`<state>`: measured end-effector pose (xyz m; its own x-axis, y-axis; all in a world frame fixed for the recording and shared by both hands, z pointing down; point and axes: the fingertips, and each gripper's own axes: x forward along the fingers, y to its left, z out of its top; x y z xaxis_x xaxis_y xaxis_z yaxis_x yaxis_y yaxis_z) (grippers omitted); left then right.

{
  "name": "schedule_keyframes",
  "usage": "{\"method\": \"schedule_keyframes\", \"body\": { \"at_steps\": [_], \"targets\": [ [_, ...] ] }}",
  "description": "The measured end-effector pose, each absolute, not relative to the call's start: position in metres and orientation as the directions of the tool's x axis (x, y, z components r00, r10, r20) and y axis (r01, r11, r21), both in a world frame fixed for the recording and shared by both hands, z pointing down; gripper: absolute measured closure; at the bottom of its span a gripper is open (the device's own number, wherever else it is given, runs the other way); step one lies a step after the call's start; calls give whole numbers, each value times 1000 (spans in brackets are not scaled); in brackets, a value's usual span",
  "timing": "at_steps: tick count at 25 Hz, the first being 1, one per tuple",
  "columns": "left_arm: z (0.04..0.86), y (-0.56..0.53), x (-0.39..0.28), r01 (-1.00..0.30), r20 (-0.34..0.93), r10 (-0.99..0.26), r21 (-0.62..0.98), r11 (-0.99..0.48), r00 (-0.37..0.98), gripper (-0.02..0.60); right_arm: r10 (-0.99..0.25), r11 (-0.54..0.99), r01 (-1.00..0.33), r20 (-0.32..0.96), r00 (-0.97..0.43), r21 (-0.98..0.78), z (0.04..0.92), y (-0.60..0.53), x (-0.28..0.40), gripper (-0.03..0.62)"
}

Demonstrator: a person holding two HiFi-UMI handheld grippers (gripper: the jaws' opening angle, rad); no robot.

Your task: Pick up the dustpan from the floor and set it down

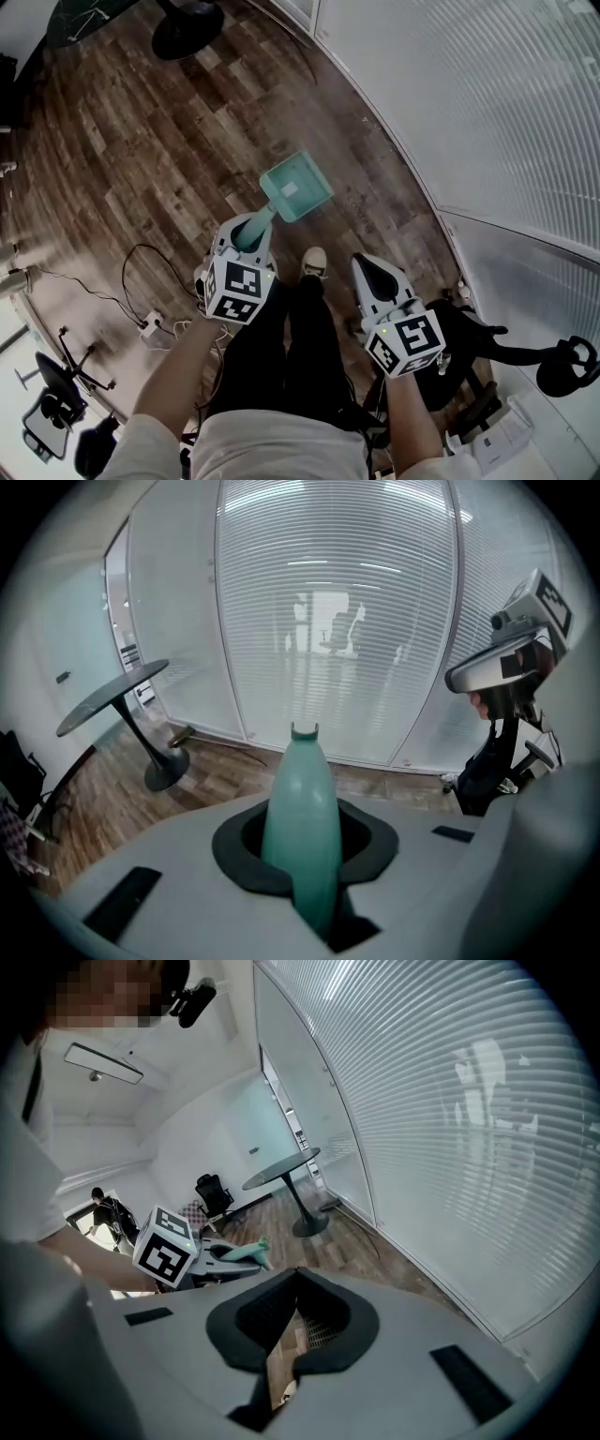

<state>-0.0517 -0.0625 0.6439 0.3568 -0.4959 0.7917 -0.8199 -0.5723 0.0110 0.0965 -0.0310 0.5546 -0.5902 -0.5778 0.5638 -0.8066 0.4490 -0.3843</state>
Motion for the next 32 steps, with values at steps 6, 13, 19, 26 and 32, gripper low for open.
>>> {"method": "schedule_keyframes", "body": {
  "at_steps": [6,13,19,26,32],
  "targets": [
    [663,-70,-51,-821,798,-491,9,-571,350,511,-569,444,-804,569,-594,-396,563,-33,95,571],
    [687,-79,-51,-822,801,-489,6,-570,345,511,-562,441,-801,571,-598,-405,571,-37,95,571],
    [703,-85,-53,-823,811,-480,4,-567,335,511,-555,437,-797,573,-603,-415,578,-39,94,571],
    [715,-86,-54,-822,818,-471,3,-569,330,511,-551,430,-799,579,-601,-420,583,-40,96,571],
    [726,-88,-60,-831,825,-465,10,-556,322,511,-544,428,-800,587,-600,-421,585,-40,96,571]
  ]
}}
